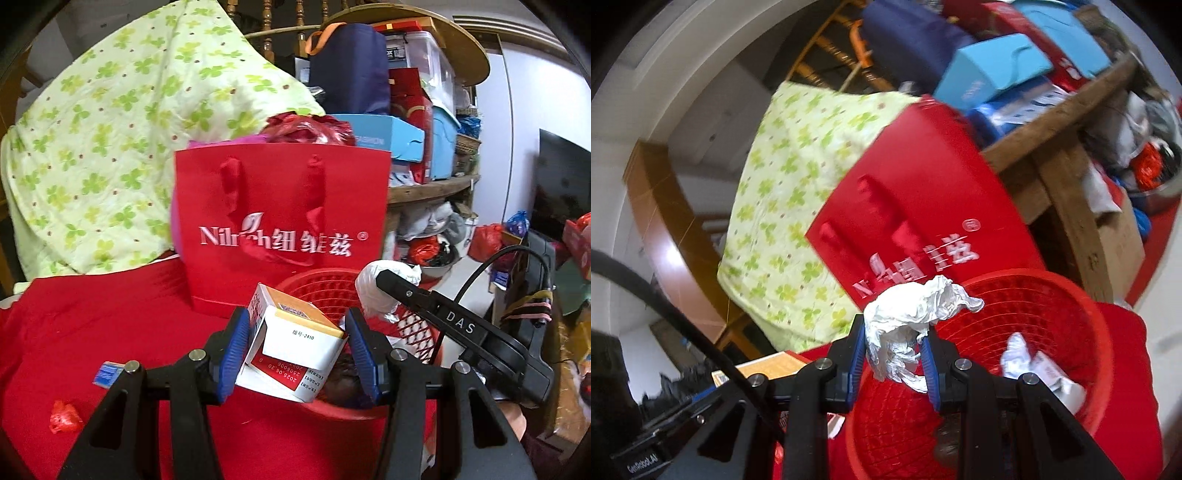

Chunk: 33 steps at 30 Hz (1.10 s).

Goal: Collect trash
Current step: 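Open both tools to drop the tissue and box into the basket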

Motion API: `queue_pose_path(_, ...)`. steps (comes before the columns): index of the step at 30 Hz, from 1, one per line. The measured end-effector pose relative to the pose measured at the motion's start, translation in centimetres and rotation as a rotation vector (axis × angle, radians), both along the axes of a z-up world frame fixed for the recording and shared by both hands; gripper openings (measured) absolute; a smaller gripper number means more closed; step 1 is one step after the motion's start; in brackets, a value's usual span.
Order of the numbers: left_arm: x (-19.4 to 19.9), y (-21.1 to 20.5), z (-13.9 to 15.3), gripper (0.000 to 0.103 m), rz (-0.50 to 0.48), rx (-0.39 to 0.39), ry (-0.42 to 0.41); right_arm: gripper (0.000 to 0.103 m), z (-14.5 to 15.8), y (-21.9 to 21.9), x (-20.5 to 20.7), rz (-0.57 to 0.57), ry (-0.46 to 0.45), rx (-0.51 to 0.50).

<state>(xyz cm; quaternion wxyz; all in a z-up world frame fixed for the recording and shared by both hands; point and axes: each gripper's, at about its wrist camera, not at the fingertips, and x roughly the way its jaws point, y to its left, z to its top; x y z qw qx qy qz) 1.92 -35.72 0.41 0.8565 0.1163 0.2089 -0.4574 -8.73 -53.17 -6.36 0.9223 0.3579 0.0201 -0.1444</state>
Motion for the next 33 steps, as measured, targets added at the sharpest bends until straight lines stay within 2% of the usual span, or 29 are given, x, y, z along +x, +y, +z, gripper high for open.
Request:
queue_pose_path(5, -0.1, -2.0, -0.6, 0.056, -0.038, -0.008, 0.041, 0.032, -0.6, -1.6, -0.7, -0.027, -0.001, 0.060)
queue_pose_path(11, 0.0, -4.4, -2.6, 0.059, -0.063, 0.034, 0.076, 0.034, -1.1, -2.3, -0.9, -0.031, 0.009, 0.085)
queue_pose_path(13, -0.1, -4.7, -3.3, 0.061, -0.063, 0.057, 0.077, 0.040, -1.2, -2.5, -0.8, -0.031, 0.018, 0.090)
queue_pose_path(15, -0.2, -4.5, -3.7, 0.062, -0.058, 0.071, 0.069, 0.059, -1.4, -2.6, -0.9, -0.032, 0.016, 0.095)
queue_pose_path(24, -0.6, 0.9, -5.0, 0.069, 0.032, 0.118, 0.019, 0.059, -0.5, -1.0, -0.4, -0.038, 0.011, 0.014)
queue_pose_path(28, 0.0, 4.4, -6.3, 0.071, 0.093, 0.148, 0.030, 0.059, 0.4, 0.8, 0.5, -0.030, 0.019, -0.052)
queue_pose_path(33, 1.0, 10.0, -8.7, 0.071, 0.203, 0.186, 0.051, 0.059, 1.9, 4.7, 1.9, -0.003, 0.000, -0.186)
